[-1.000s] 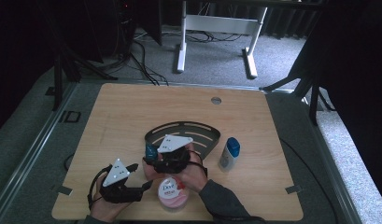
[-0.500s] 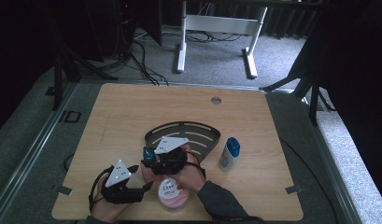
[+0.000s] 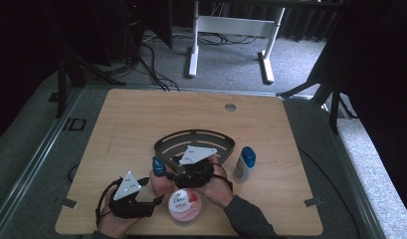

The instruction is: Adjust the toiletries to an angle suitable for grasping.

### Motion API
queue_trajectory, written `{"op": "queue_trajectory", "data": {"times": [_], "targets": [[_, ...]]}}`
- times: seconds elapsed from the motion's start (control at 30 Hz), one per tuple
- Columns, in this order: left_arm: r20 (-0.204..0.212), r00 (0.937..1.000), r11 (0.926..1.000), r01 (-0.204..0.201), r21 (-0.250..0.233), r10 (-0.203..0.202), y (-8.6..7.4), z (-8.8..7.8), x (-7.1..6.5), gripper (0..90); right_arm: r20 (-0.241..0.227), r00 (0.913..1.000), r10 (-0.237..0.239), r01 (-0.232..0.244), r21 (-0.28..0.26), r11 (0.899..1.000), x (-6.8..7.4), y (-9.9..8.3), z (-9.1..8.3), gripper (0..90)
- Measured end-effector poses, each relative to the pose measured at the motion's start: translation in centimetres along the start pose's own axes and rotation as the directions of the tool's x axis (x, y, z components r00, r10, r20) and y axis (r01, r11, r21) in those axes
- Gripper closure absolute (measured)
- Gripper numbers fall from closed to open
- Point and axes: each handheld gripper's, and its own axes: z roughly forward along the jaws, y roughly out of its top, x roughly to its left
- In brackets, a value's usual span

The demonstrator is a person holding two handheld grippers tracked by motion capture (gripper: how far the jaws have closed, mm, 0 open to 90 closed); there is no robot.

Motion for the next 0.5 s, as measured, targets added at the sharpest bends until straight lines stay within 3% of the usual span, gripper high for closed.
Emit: {"op": "queue_trajectory", "data": {"times": [0.23,0.5], "targets": [[0.018,0.9997,0.9999,-0.015,0.006,0.015,0.0,0.0,-0.4,25.7,0.048,0.9976,0.05,-0.052,0.021,0.998,-1.1,-2.8,-3.0,47.6],[0.034,0.9991,0.9995,-0.025,0.017,0.024,0.0,0.3,-0.8,28.0,0.128,0.9834,0.129,-0.137,0.057,0.989,-1.8,-6.5,-6.1,51.8]]}}
